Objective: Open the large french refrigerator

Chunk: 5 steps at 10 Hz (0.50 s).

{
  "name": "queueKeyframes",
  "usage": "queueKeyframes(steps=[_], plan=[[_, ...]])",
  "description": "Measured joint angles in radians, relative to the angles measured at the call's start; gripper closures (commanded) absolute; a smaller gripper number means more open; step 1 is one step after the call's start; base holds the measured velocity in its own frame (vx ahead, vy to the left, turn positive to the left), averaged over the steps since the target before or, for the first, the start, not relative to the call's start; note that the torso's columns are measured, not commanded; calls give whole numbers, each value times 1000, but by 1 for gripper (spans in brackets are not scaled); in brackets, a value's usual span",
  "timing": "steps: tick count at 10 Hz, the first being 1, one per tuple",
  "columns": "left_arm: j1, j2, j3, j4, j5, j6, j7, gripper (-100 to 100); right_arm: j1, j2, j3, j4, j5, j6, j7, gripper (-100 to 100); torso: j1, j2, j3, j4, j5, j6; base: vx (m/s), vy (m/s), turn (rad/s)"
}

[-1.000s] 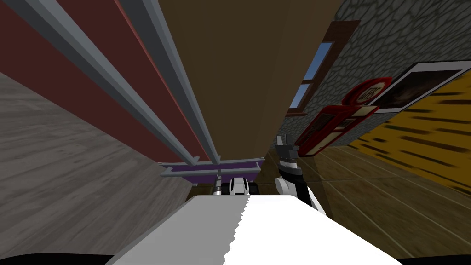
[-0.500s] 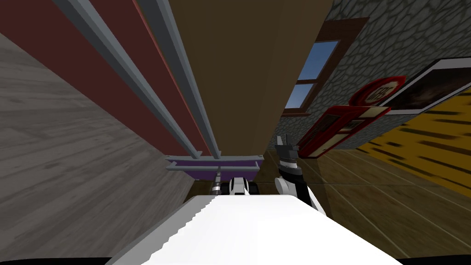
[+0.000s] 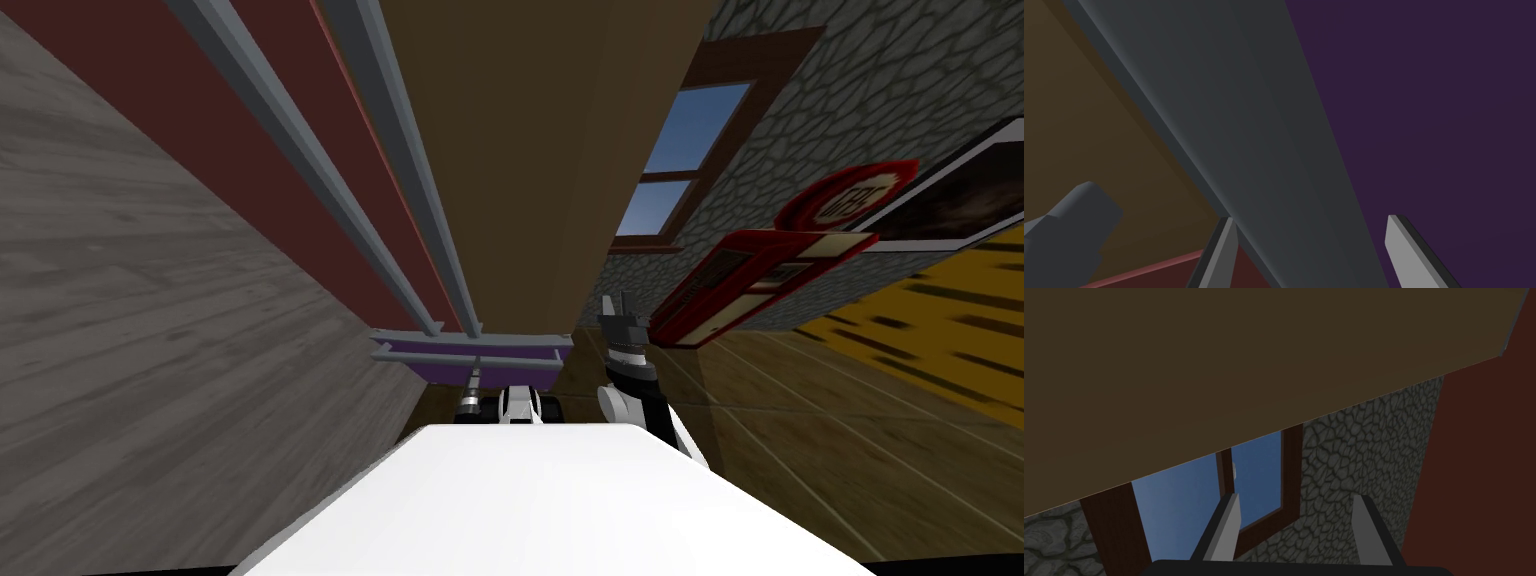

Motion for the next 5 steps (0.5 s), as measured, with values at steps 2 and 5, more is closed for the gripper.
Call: queueKeyframes(steps=[2, 5], plan=[[-31, -4, 43, 13, -58, 28, 46, 100, 0, 0, 0, 0, 0, 0, 0, 0, 0, 2, 1, 1, -1, -2, -60, -30, 57], [-73, -7, 93, 45, -134, 47, 102, 100, 0, 0, 0, 0, 0, 0, 0, 0, 1, 1, 0, 0, -1, -3, -64, -32, 78]])
